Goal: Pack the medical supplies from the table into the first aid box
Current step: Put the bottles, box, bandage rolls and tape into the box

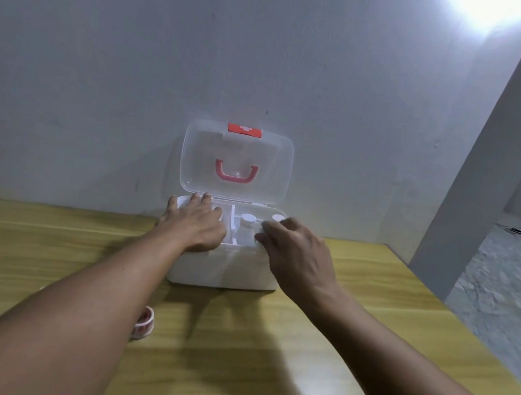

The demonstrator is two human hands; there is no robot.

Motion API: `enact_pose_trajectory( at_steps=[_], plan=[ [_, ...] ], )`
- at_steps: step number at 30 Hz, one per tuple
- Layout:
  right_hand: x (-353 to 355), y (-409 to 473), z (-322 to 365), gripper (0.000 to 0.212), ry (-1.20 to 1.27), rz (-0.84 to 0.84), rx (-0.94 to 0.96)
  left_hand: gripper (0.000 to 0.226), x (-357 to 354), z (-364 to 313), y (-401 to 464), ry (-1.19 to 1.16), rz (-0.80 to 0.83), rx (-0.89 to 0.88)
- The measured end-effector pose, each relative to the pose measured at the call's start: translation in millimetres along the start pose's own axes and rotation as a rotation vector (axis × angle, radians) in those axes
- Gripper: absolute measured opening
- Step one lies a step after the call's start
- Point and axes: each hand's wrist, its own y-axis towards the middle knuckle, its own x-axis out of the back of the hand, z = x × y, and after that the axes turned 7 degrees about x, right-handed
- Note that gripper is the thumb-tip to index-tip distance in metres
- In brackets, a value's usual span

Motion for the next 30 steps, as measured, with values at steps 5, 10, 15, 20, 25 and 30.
enact_pose_trajectory(
  at_steps=[5,10,15,20,25,30],
  plan=[
    [-0.8,-6.7,-2.7,0.030,-0.075,-0.014,-0.066,0.063,-1.6,1.9,0.8,-0.076,-0.004,0.000],
    [-1.6,-2.5,-3.9,0.060,0.134,0.248,-0.082,0.072,2.3,7.5,-5.7,-0.490,-0.197,-0.037],
    [-14.0,-9.6,-6.8,0.070,0.139,0.323,-0.015,0.070,10.9,26.5,-30.5,-0.654,-0.405,0.000],
    [-18.0,-8.5,-3.9,0.075,0.056,0.317,-0.019,0.047,21.6,52.4,-72.8,-0.707,-0.439,0.074],
    [-12.6,-11.6,0.0,0.080,0.065,0.336,-0.021,0.019,11.9,77.7,-107.3,-0.573,-0.180,0.149],
    [-10.1,-12.0,3.6,0.087,0.079,0.361,-0.049,0.033,-10.4,92.2,-123.4,-0.468,-0.023,0.252]
  ],
)
